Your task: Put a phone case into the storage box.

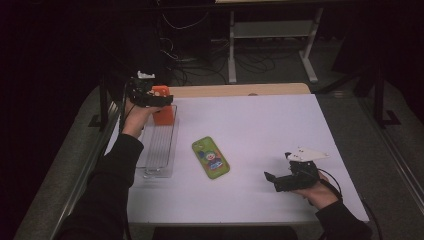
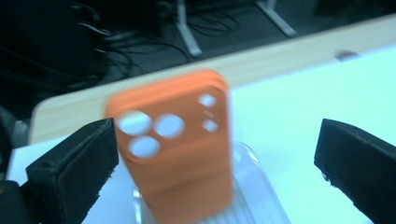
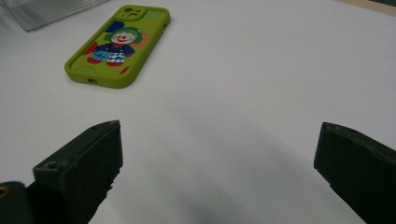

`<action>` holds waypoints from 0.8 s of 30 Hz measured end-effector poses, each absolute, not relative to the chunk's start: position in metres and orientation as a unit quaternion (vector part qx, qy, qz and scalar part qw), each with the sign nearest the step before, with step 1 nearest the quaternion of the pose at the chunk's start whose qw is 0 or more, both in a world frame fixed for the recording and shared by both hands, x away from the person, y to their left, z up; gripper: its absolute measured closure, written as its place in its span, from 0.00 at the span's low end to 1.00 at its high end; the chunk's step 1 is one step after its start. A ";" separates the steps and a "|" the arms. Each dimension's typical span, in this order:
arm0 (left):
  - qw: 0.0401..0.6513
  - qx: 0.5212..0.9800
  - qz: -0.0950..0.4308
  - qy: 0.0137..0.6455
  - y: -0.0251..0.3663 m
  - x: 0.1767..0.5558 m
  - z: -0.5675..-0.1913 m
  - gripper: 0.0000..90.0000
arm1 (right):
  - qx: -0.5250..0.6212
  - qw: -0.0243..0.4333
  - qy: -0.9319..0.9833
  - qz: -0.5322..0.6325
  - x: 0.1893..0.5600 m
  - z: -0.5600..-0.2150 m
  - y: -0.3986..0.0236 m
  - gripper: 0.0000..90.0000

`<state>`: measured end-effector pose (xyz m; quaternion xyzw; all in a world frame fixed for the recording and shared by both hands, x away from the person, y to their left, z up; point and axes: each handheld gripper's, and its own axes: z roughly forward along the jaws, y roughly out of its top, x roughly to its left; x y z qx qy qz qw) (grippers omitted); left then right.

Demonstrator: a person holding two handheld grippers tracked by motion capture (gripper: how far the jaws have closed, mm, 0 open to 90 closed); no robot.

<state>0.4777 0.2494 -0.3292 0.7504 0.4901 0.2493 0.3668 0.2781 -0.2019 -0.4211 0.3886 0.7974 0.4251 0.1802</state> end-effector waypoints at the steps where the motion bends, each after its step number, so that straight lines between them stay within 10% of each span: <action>1: 0.371 0.755 0.243 0.484 0.248 0.474 -0.328 0.00 | 0.388 0.181 0.798 0.425 0.278 -0.421 -0.202 0.00; 24: 0.444 0.812 0.138 0.353 0.207 0.388 -0.333 0.00 | 0.392 0.178 0.796 0.426 0.281 -0.418 -0.199 0.00</action>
